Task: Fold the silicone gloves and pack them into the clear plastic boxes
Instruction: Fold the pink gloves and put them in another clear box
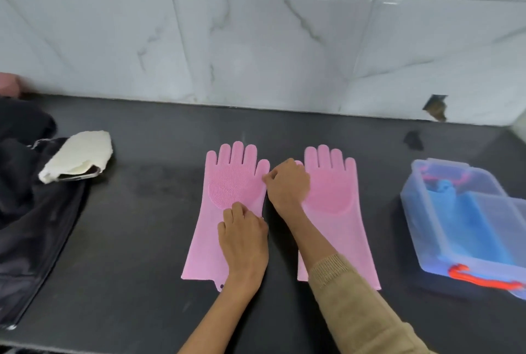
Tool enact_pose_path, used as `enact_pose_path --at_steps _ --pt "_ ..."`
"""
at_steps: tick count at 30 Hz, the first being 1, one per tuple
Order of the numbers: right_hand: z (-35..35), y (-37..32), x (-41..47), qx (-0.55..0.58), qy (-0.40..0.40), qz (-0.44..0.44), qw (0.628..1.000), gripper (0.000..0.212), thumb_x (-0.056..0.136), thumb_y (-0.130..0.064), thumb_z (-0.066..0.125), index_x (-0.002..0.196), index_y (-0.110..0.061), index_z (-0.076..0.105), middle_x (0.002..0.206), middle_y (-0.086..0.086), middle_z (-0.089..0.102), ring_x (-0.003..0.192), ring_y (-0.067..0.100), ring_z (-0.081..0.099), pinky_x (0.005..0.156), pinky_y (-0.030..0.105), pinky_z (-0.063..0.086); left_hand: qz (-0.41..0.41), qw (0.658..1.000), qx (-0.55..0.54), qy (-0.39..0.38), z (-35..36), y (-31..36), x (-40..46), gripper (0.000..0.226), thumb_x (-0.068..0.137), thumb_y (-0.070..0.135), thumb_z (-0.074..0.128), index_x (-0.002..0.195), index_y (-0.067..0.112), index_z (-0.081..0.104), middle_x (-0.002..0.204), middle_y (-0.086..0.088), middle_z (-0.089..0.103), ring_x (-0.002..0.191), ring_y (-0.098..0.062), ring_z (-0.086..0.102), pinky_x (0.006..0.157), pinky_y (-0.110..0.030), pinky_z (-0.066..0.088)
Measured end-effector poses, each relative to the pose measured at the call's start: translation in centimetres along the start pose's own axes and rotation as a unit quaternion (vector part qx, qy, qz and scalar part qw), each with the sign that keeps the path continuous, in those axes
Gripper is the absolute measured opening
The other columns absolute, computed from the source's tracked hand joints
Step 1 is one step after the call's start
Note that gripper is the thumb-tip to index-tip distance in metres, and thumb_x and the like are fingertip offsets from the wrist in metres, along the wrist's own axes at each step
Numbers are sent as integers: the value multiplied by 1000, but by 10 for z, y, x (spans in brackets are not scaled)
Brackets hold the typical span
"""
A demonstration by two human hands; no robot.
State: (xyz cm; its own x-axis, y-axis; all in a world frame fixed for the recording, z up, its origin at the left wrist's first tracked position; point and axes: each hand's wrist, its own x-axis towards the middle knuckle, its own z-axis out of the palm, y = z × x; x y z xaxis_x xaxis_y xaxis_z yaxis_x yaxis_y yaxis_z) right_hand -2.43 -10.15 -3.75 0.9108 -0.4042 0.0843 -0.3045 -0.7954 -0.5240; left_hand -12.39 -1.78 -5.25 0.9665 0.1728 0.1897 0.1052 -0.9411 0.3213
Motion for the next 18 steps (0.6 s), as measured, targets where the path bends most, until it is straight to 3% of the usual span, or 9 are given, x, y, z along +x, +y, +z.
enact_pose_path --at_steps 4,12,18 --pt "-11 18 5 -57 23 3 998 20 90 -31 57 93 -15 69 107 -1 56 101 20 48 88 34 38 25 999 -14 -16 6 19 -2 17 92 22 45 89 14 60 94 1 50 79 -13 33 69 -25 27" --pt "-15 44 13 70 16 20 997 20 81 -33 70 87 -15 76 107 2 59 93 21 56 90 40 46 60 997 -38 -13 13 33 -4 18 93 23 49 90 13 62 93 -1 55 79 -15 40 70 -28 35" --pt "-9 52 15 130 44 28 990 14 78 -27 75 82 -14 78 94 1 65 77 8 48 75 20 39 84 996 -39 -19 15 33 -4 19 94 26 47 94 13 61 95 -1 55 78 -13 39 69 -26 30"
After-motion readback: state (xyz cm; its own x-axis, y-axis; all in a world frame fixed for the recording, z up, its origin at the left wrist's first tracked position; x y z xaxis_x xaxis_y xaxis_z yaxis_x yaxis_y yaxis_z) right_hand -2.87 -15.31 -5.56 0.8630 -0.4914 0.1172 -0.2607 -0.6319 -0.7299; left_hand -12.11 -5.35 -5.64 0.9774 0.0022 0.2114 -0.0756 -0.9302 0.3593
